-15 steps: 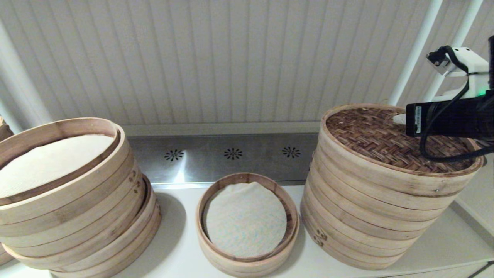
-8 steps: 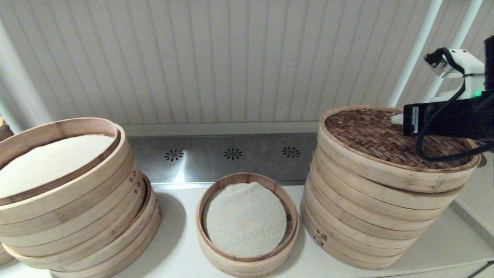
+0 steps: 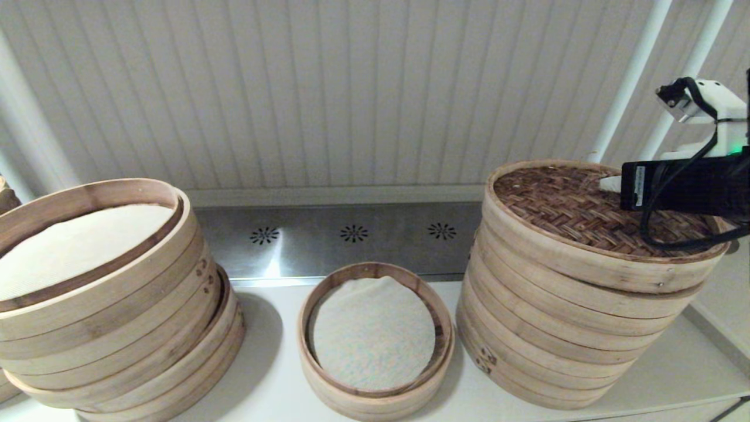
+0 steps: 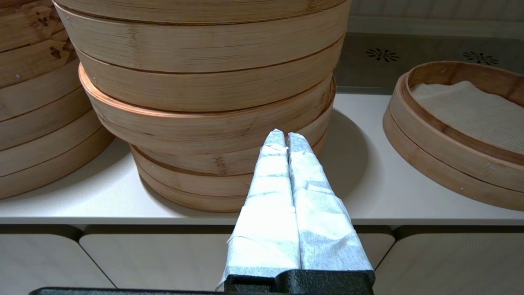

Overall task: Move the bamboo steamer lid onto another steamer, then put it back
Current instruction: Put the steamer

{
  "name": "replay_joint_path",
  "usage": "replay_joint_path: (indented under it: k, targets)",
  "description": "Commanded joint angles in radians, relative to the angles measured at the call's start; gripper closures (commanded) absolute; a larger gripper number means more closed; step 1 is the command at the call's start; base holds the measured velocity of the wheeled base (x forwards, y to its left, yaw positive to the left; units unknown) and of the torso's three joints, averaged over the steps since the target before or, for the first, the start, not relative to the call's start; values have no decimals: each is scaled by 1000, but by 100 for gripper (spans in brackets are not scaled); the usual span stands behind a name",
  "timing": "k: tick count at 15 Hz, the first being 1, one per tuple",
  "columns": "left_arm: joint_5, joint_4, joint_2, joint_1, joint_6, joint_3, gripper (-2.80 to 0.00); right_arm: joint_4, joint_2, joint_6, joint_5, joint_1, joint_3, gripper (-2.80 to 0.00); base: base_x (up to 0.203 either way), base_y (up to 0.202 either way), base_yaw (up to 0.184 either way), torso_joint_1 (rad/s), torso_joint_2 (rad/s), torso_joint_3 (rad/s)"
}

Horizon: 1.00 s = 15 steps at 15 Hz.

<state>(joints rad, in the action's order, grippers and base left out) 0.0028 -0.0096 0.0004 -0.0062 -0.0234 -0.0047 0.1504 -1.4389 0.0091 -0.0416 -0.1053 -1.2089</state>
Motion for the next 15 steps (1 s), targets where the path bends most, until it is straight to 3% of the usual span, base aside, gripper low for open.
replay_joint_path:
  k: [1, 15]
  targets:
    - [1, -1, 1, 0, -1, 0, 0, 3, 8, 0, 0, 3, 5, 0, 0, 0, 0, 0, 0, 0]
    - [0, -1, 1, 0, -1, 0, 0, 3, 13, -1, 0, 5, -8, 0, 0, 0, 0, 0, 0, 0]
